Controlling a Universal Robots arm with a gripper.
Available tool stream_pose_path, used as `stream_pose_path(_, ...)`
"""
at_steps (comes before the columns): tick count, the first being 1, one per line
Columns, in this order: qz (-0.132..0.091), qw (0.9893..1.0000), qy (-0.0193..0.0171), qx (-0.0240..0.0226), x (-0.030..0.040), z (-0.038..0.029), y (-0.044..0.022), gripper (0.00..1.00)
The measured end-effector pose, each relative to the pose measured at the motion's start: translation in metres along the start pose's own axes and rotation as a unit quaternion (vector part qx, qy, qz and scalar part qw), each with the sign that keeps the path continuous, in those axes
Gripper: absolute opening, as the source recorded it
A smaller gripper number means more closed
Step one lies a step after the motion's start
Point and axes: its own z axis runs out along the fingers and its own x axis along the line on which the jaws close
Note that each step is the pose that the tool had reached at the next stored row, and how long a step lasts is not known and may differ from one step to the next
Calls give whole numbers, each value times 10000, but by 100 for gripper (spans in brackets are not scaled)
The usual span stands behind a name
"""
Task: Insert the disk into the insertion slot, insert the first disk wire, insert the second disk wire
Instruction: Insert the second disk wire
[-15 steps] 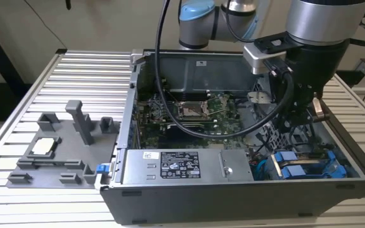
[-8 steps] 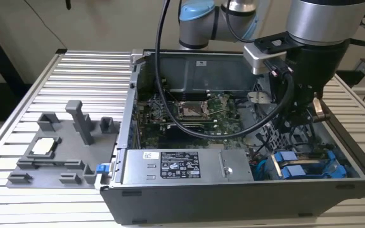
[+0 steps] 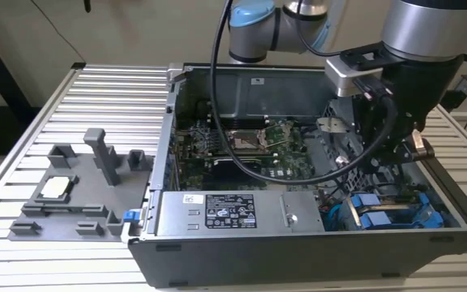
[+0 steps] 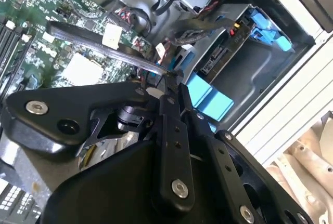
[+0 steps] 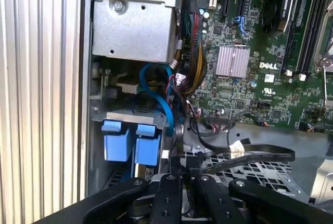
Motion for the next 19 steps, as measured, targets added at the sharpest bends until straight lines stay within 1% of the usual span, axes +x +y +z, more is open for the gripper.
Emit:
stream_pose_path(7,-9,9998,-23,-215,103,25,-147,16)
stream_pose_path(12,-14,9994,-37,-347,185,44,-239,16)
stream_pose_path(15,-17,9992,-44,-409,242,54,-280,16)
stream_pose_path(19,-20,9989,-50,-468,321,68,-328,16)
